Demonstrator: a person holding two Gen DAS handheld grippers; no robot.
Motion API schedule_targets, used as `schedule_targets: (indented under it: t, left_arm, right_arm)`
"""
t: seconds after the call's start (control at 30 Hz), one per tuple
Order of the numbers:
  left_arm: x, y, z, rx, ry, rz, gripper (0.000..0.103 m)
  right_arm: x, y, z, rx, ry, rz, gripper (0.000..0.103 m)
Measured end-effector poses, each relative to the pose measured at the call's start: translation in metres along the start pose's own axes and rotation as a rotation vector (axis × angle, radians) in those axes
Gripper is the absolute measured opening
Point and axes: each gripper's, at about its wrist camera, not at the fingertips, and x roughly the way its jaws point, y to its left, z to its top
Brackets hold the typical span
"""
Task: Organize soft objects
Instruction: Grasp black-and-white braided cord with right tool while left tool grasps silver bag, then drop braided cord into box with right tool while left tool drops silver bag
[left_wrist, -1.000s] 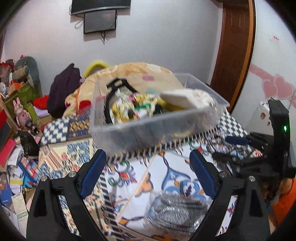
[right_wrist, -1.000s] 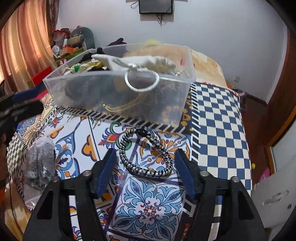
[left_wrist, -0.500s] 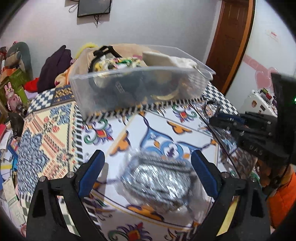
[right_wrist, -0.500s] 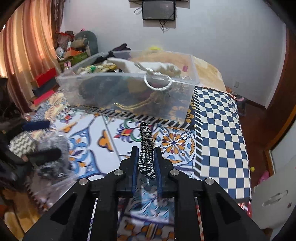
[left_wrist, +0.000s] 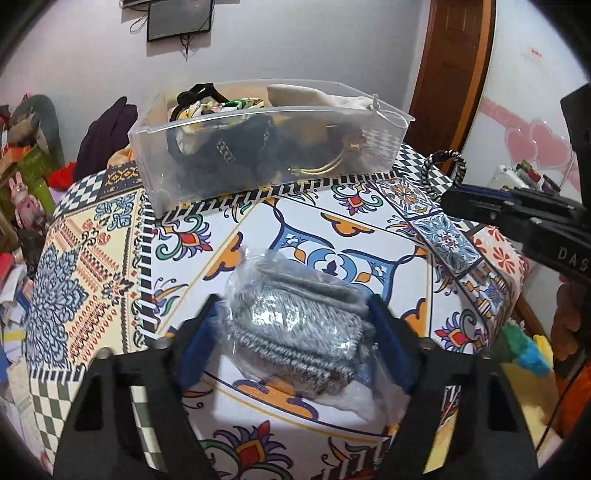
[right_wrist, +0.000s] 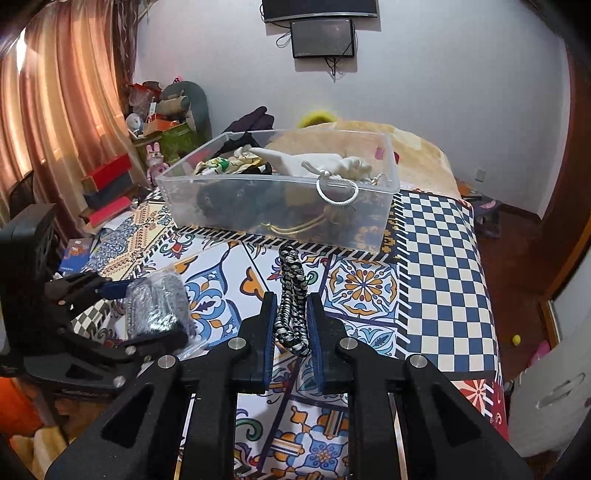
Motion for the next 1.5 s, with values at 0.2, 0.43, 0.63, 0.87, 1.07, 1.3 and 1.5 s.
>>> schedule_targets:
  t: [0.2,0.43,0.63,0.87,1.07,1.3,1.5]
  left_arm:
    - [-0.006,0.008,0.008,-0.012,-0.019,0.012,0.050]
    - [-0.022,0.014,0.027,-0.009,-0.073,0.029,0.048]
    - [-0.035,0.022,0.056,-0.031,-0.156,0.038,0.048]
    - [-0.049,0.032,0.093,-0.070,-0.267,0.048,0.048]
    - [-0.046,0.038,0.121,-0.081,-0.316,0.076,0.048]
    - [-0.013,0.050,0.142,-0.099,-0.272,0.093,0.048]
    - [0.019,0.059,0.154,-0.107,-0.229,0.103,0.048]
  right_arm:
    - [-0.001,0.003,0.004,0.000,-0.012,0.013,0.015]
    - [-0.004,0.006,0.019,-0.003,-0.047,0.025,0.015]
    - [-0.006,0.011,0.040,-0.020,-0.103,0.032,0.015]
    - [-0.003,0.015,0.067,-0.020,-0.169,0.042,0.015]
    - [0.013,0.018,0.089,-0.026,-0.183,0.046,0.015]
    - [0.037,0.018,0.100,-0.030,-0.162,0.025,0.018]
    - [0.063,0.013,0.101,-0.034,-0.106,0.016,0.018]
